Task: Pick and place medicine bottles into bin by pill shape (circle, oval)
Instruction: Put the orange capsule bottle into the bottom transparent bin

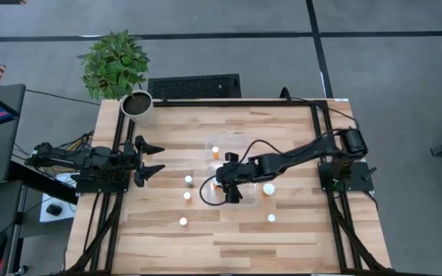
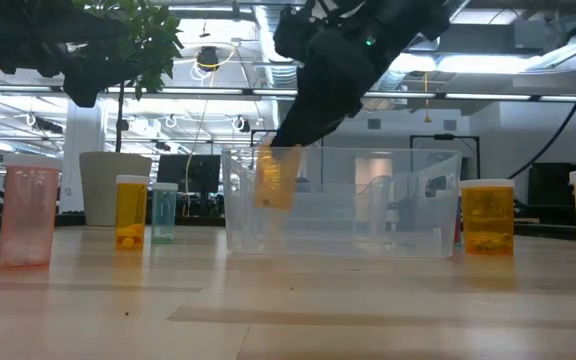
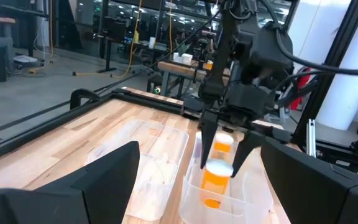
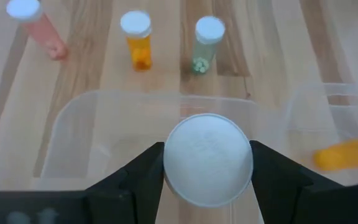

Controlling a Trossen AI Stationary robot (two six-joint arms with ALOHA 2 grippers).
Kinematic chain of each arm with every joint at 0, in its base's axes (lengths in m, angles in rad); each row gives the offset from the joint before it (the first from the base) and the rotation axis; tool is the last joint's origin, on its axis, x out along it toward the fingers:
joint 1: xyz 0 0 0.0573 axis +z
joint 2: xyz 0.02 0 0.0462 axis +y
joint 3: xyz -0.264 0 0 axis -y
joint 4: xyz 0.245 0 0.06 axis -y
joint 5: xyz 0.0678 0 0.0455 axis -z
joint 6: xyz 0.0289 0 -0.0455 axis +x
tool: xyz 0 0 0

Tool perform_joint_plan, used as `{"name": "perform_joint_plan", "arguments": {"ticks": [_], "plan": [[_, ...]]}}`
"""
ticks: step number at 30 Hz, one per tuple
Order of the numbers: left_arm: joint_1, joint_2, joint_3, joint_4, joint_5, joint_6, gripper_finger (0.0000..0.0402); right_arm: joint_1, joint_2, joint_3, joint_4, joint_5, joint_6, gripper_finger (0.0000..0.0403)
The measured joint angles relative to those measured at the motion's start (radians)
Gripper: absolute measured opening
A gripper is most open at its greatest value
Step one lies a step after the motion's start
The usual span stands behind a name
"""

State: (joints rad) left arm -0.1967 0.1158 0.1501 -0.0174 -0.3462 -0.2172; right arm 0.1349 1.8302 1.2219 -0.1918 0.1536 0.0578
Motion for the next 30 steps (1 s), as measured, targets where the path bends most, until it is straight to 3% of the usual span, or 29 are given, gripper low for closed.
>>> {"name": "perform_joint_plan", "arguments": {"ticks": [10, 30], "plan": [[0.000, 0.000, 0.000, -0.008, 0.000, 0.003, 0.0330, -0.014, 0.090, 0.065, -0.035, -0.001, -0.032, 0.0220], [0.000, 0.000, 0.000, -0.019, -0.007, 0.022, 0.0330, -0.072, 0.090, 0.068, 0.014, -0.076, -0.043, 0.0223]]}}
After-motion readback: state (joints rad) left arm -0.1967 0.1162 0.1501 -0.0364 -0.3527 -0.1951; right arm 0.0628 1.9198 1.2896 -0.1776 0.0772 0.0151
